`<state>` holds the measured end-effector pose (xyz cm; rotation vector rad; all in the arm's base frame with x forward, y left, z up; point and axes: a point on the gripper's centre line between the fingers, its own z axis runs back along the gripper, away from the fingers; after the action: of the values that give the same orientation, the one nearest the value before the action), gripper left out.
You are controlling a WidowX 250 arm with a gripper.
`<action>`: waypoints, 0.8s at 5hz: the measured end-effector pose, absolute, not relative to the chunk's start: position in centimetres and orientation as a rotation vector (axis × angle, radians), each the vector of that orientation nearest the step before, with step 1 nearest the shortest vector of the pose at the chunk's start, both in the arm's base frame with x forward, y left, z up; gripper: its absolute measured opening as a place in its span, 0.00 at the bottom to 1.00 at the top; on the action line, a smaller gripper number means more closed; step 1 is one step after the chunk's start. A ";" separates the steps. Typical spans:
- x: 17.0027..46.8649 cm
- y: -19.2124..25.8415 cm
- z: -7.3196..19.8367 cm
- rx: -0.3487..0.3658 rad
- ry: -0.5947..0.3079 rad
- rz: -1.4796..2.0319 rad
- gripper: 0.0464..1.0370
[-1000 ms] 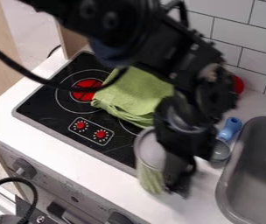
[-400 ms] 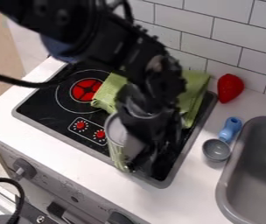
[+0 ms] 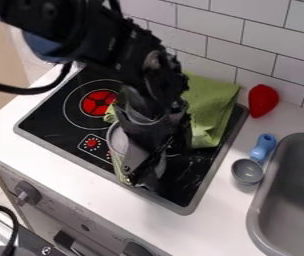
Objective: Push the can to the bottom of the right burner
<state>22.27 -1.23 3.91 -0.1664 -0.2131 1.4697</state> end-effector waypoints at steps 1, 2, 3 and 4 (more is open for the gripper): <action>22.2 -0.9 3.8 -0.161 -0.221 1.469 0.96; 22.0 -0.5 3.9 -0.142 -0.214 1.428 0.96; 22.1 -0.3 4.4 -0.174 -0.210 1.405 0.96; 21.8 -0.2 5.1 -0.238 -0.164 1.352 0.96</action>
<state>21.83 -0.23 5.13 -0.2380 -0.1637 1.3523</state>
